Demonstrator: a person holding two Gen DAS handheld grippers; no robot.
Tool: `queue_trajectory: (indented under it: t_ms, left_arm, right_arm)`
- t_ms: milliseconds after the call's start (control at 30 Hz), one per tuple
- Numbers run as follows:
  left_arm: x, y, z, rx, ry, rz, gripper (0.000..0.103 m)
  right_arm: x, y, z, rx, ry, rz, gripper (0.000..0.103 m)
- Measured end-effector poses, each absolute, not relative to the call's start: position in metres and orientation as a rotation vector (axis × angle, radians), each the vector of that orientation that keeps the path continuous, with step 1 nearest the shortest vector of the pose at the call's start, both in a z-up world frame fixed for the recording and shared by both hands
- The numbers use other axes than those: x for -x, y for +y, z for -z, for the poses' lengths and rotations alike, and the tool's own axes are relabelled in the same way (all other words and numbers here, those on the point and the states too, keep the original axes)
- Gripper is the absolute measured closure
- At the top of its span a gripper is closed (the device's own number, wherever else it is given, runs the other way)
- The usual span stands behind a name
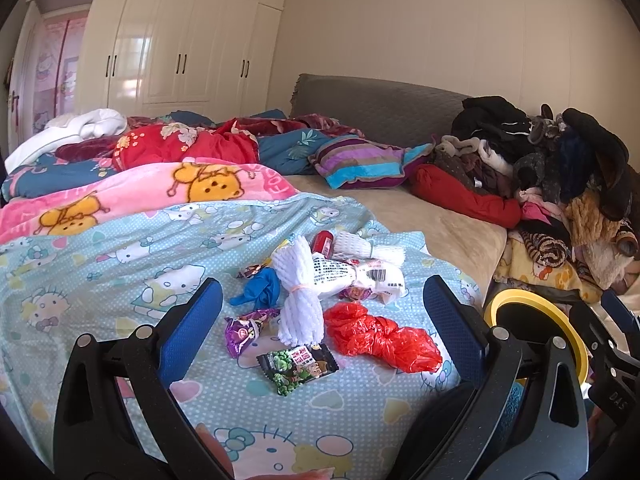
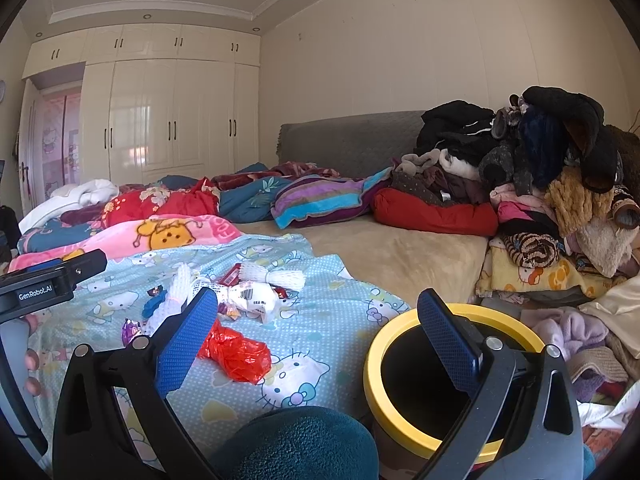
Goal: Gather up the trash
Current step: 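Move both tools toward the trash pile on the bed, then grasp the white foam mesh sleeve with left tool while right tool grasps red plastic bag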
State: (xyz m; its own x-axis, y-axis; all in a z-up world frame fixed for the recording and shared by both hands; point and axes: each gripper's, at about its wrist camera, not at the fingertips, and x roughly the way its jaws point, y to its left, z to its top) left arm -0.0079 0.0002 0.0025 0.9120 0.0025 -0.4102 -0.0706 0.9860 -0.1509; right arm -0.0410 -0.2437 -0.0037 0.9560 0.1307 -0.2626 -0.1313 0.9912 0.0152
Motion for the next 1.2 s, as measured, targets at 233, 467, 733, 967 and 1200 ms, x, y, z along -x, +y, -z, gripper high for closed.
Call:
queue_trajectory:
  t_ms: [233,467,733,967,1200]
  left_arm:
    - [0.008,-0.001,-0.003,0.16,0.42,-0.041,0.011]
    - [0.009,-0.001,-0.002,0.161,0.418,-0.04,0.011]
    - [0.009,-0.002,-0.003,0.159,0.424,-0.039,0.011]
    - [0.006,0.008,-0.003,0.185,0.441,-0.036,0.011]
    - [-0.005,0.038,-0.005,0.216,0.424,-0.081,0.011]
  right_arm:
    - [0.041,-0.244,0.004,0.003,0.267,-0.133,0.006]
    - [0.041,-0.243,0.006,0.006,0.272,-0.139,0.006]
    - [0.035,-0.238,0.015,0.009,0.304,-0.16,0.006]
    - [0.027,-0.227,0.018,0.032,0.333,-0.208,0.006]
    - [0.008,-0.2,0.02,0.099,0.387,-0.31,0.006]
